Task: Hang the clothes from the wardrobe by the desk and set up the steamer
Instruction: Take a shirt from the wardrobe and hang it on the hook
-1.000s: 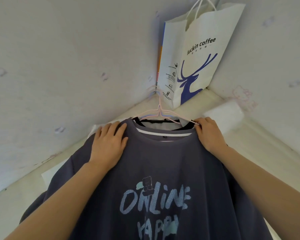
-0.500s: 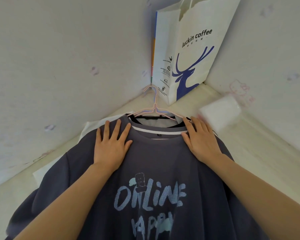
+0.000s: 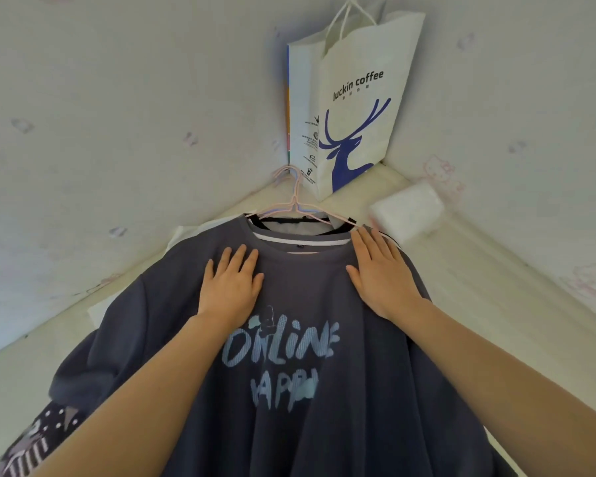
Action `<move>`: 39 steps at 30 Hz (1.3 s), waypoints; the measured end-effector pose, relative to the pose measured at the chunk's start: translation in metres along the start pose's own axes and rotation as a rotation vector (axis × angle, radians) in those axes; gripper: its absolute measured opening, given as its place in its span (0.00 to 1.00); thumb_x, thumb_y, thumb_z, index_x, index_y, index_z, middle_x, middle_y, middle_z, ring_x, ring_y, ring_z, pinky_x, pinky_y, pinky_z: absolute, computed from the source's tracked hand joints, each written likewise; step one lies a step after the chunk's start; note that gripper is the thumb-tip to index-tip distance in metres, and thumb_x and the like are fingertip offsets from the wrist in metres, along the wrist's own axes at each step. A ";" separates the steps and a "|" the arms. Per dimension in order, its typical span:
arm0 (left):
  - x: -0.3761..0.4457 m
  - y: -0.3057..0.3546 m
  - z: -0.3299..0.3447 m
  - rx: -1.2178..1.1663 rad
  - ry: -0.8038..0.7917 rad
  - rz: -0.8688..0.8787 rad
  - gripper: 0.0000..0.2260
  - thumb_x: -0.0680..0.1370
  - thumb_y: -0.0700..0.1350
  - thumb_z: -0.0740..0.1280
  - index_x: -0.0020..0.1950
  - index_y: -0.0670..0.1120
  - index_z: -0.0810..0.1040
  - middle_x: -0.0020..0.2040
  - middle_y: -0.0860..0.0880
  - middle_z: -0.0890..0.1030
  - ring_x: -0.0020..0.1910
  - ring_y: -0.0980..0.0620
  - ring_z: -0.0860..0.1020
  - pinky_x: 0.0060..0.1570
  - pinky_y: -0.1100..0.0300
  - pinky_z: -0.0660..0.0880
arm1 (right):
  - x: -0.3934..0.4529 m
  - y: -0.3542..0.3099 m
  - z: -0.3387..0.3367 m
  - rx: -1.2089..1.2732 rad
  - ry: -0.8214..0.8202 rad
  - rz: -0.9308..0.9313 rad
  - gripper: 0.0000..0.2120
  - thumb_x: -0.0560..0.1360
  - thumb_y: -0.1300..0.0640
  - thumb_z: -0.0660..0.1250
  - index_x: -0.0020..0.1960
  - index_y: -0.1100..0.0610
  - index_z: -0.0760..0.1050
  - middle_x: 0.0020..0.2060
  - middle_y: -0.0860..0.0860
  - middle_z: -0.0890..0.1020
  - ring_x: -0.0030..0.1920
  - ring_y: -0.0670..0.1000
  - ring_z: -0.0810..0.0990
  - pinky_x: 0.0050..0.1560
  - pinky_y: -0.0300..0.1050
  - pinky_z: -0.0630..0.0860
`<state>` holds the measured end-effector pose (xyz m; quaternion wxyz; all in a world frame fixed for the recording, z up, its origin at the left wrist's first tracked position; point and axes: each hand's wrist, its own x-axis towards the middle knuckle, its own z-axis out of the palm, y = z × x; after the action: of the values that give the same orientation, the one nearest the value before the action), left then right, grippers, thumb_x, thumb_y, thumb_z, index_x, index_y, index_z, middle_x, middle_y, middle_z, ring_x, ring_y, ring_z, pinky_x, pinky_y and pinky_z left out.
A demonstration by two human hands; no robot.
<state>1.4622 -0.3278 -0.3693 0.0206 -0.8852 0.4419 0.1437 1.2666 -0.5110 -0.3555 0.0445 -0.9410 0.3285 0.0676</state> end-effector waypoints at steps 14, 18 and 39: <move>-0.170 0.064 0.030 -0.157 0.272 0.093 0.20 0.79 0.48 0.64 0.71 0.44 0.71 0.68 0.45 0.75 0.69 0.44 0.72 0.67 0.47 0.69 | -0.183 -0.033 -0.013 0.188 -0.069 0.108 0.28 0.82 0.50 0.52 0.78 0.56 0.48 0.78 0.53 0.51 0.78 0.55 0.46 0.77 0.54 0.50; -0.210 0.070 0.033 -0.169 0.325 0.179 0.19 0.77 0.47 0.65 0.67 0.43 0.75 0.63 0.46 0.79 0.64 0.45 0.76 0.61 0.48 0.75 | -0.239 -0.058 -0.006 0.200 -0.070 0.120 0.28 0.82 0.51 0.52 0.78 0.58 0.47 0.78 0.54 0.52 0.78 0.56 0.45 0.77 0.54 0.50; -0.391 0.004 0.055 -0.134 0.384 0.668 0.14 0.76 0.44 0.70 0.61 0.42 0.79 0.52 0.47 0.83 0.56 0.45 0.79 0.51 0.50 0.78 | -0.483 -0.216 0.041 0.280 0.179 0.548 0.23 0.73 0.56 0.69 0.66 0.64 0.72 0.59 0.57 0.79 0.62 0.63 0.76 0.62 0.57 0.74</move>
<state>1.2243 -0.0175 -0.3156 -0.1682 -0.7027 0.6913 0.0029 1.0234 -0.0411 -0.3122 0.1247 -0.8046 0.5783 -0.0521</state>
